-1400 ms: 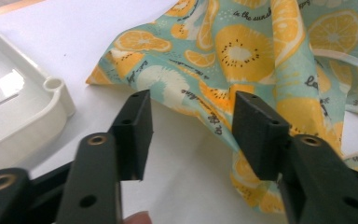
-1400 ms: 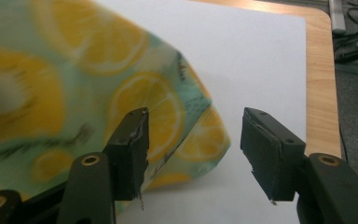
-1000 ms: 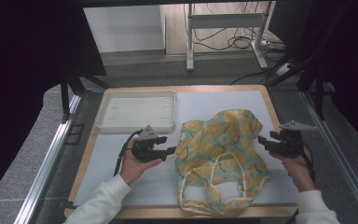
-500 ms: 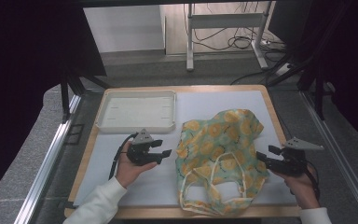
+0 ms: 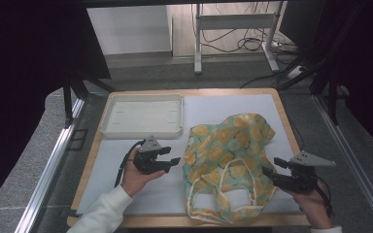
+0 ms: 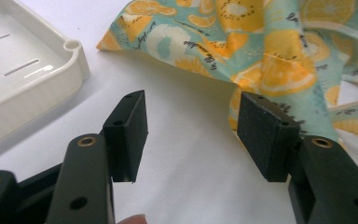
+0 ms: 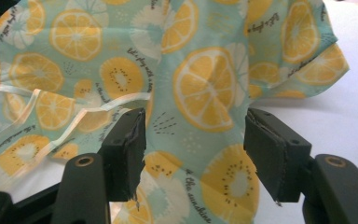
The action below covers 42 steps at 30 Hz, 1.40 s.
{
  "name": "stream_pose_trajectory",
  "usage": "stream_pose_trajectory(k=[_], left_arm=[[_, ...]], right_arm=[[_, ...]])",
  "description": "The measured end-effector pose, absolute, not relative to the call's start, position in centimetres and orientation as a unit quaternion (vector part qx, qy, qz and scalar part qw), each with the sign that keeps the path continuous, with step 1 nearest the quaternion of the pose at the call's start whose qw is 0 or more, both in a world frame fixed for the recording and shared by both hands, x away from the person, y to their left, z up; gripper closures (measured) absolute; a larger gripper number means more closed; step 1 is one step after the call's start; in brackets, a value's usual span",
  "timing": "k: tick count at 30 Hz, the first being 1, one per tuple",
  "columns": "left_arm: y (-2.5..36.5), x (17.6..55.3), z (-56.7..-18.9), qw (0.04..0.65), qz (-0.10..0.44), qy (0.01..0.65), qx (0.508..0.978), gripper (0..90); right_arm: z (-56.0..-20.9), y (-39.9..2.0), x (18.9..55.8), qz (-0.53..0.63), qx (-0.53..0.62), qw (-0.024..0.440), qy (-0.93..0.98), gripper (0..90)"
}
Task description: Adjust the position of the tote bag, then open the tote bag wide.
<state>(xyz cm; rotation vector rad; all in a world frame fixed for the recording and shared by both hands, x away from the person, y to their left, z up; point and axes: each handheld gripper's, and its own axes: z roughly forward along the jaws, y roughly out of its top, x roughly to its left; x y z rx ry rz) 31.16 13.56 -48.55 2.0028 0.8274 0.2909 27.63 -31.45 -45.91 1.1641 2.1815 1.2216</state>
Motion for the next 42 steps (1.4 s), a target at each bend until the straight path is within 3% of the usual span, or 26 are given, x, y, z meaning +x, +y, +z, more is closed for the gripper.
stream_pose_trajectory(k=[12,21,30,42], left_arm=[[12.5,29.9,-47.0,0.473,0.115,0.309,0.817,43.4],[9.3,28.1,-45.9,0.461,0.084,0.257,0.845,44.2],[5.9,27.6,-46.2,0.449,0.076,0.223,0.862,44.4],[3.8,28.6,-48.3,0.418,0.062,0.227,0.878,43.5]], right_arm=[[-46.2,-30.9,27.5,0.431,0.411,0.182,0.782,38.6],[-46.3,-30.9,27.2,0.431,0.412,0.179,0.783,38.6],[-46.4,-30.9,27.1,0.437,0.413,0.172,0.781,38.6],[-46.7,-30.4,27.0,0.427,0.409,0.168,0.789,38.5]])
